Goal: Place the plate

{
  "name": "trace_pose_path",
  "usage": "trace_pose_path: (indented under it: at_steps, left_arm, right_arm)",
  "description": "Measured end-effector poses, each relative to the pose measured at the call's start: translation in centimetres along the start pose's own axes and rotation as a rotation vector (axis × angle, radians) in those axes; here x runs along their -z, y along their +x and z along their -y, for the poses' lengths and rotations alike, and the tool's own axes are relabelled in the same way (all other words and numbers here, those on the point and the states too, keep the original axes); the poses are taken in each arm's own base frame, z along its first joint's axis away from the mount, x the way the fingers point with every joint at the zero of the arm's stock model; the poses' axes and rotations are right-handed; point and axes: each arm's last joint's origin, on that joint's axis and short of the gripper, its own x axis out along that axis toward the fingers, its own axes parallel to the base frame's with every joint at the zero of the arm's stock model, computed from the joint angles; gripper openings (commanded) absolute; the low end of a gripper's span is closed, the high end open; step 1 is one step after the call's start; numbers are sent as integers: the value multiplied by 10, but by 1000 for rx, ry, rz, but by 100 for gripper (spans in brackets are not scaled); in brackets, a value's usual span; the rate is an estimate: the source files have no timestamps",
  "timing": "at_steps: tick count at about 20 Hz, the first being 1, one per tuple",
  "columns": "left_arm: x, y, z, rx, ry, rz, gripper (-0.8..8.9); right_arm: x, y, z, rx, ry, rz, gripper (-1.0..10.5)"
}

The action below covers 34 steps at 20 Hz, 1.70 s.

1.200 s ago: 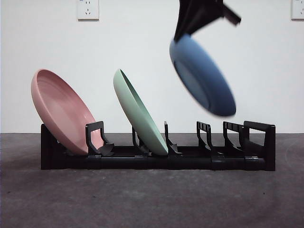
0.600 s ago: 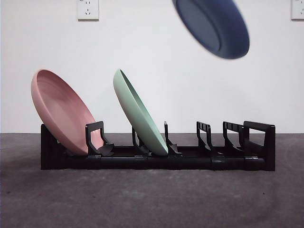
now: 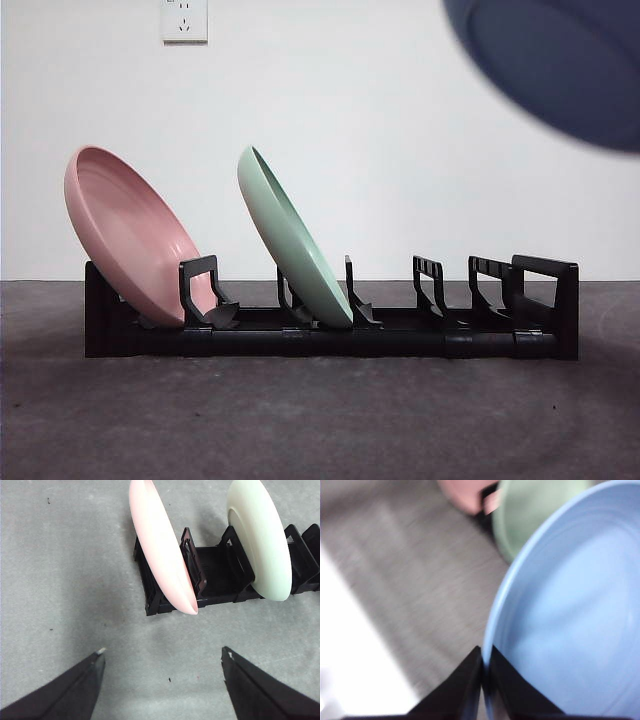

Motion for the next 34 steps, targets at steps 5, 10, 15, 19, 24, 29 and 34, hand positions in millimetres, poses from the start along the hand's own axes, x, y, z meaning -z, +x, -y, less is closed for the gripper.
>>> trace_pose_path:
  at_steps: [5, 10, 15, 19, 24, 29, 34]
  left_arm:
    - [0, 0, 0, 0, 0, -1, 372]
    - [0, 0, 0, 0, 0, -1, 372]
    - [0, 0, 0, 0, 0, -1, 372]
    - [0, 0, 0, 0, 0, -1, 372]
    - [0, 0, 0, 0, 0, 0, 372]
    - [0, 0, 0, 0, 0, 1, 372]
    - [0, 0, 0, 0, 0, 1, 372]
  right_arm:
    - [12, 37, -40, -93, -174, -127, 8]
    - [0, 87, -73, -128, -249, -182, 8]
    - [1, 138, -89, -116, -329, -275, 8]
    - [4, 166, -98, -114, -386, -297, 8]
    - [14, 195, -98, -88, -434, -386, 8]
    - [16, 211, -96, -72, -424, -400, 9]
    - [21, 219, -94, -64, -423, -442, 184]
